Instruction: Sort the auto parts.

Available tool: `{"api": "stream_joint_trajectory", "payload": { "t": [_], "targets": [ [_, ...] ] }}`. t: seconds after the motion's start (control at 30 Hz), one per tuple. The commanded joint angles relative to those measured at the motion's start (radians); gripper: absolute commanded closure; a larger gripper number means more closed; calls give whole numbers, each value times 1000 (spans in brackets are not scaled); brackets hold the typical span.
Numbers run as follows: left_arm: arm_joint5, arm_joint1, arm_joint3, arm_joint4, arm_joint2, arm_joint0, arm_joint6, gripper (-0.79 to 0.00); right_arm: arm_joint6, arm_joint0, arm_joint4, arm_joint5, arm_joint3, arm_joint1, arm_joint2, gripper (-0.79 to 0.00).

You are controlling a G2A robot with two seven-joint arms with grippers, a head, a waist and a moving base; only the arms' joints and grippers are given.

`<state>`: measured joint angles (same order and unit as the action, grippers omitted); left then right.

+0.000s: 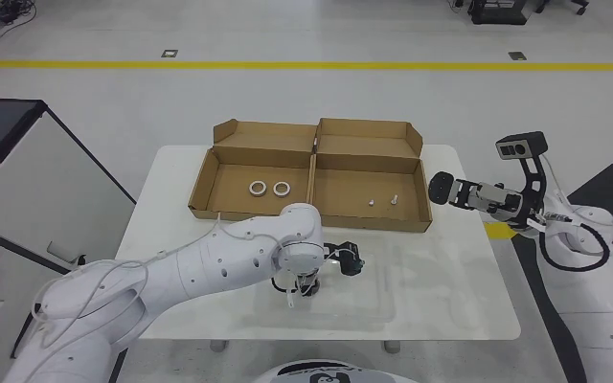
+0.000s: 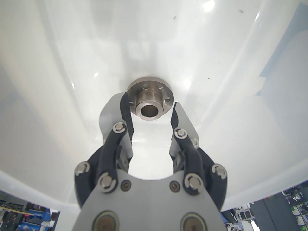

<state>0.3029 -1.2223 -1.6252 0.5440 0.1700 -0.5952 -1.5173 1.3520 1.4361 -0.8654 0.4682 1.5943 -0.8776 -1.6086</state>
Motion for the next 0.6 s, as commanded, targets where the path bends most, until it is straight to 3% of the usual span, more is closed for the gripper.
{"api": "stream_joint_trajectory", "payload": {
  "t": [0.0, 0.27, 0.57],
  "targets": [
    [2, -1, 5, 3, 0, -3, 2, -391, 0, 0, 0, 0, 0, 0, 0, -785],
    [8, -6, 17, 6, 0, -7, 8, -323, 0, 0, 0, 0, 0, 0, 0, -785],
    [9, -6, 21, 11, 0, -6, 9, -326, 0, 0, 0, 0, 0, 0, 0, -785]
  ]
}}
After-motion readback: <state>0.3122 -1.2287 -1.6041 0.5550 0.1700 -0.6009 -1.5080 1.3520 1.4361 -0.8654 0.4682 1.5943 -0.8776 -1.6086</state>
